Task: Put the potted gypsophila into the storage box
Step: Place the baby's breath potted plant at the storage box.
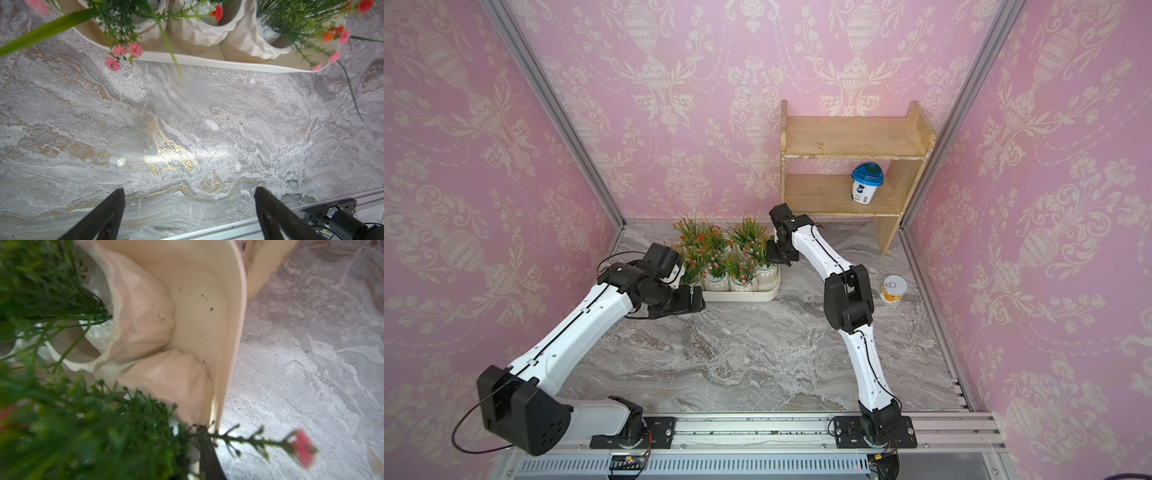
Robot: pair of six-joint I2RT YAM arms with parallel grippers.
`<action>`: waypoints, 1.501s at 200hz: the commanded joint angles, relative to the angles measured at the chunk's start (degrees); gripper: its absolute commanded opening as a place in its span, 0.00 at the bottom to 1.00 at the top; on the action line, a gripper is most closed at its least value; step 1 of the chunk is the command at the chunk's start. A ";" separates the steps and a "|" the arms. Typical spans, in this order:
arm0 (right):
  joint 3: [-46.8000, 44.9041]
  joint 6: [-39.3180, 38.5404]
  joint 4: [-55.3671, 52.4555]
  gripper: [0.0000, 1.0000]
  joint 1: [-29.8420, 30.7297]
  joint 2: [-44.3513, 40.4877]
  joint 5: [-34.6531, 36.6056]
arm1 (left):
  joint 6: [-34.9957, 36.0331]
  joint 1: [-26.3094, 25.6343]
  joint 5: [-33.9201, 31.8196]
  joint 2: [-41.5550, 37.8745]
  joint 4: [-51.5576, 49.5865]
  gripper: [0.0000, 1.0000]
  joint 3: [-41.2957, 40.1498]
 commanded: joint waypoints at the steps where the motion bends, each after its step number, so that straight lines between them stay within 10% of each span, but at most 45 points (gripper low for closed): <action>1: -1.12 -0.29 -2.35 0.00 0.09 -1.01 0.49 | 1.22 0.48 1.34 0.53 -0.70 0.99 1.56; 189: -3.40 0.11 -2.35 0.01 -0.40 -3.17 2.10 | 1.28 0.98 -0.29 -1.84 -1.60 0.99 0.77; 300: -2.89 1.09 -2.77 0.37 -0.55 -7.95 3.32 | 1.67 1.63 -0.60 -2.63 -2.22 0.99 0.89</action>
